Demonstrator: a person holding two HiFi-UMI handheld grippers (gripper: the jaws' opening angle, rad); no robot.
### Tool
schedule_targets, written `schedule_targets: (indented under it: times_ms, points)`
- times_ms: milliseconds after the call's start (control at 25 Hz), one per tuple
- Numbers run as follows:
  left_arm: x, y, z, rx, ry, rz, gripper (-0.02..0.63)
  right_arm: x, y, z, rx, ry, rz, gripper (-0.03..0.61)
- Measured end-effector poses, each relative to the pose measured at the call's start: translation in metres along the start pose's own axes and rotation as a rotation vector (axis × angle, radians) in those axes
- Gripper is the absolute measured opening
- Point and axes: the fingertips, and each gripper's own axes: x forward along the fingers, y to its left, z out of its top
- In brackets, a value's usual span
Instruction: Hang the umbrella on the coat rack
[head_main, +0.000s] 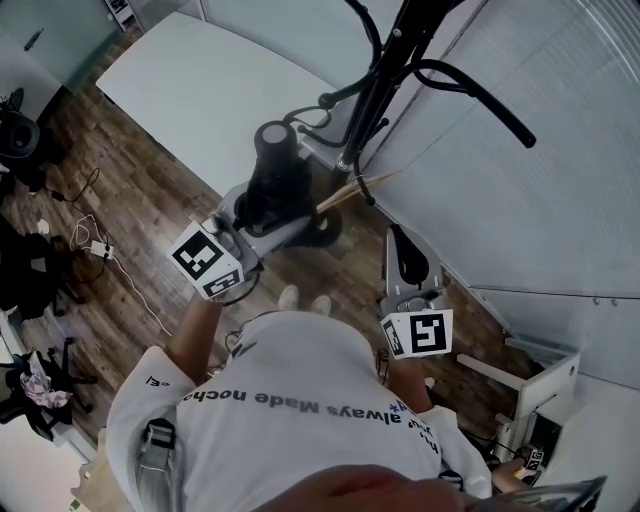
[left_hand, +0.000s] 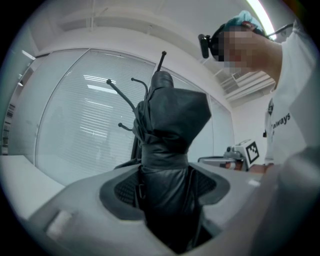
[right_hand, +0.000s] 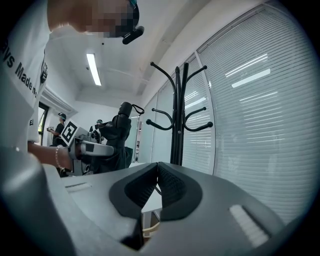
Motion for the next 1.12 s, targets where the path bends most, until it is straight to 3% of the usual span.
schedule_targets:
  times_ms: [1120]
  points:
    - [0.028,0.030,-0.023,-0.008,0.067,0.019,0.270,0.005,-0.009,-0.003,-0.001,0.000,0.032,0.003]
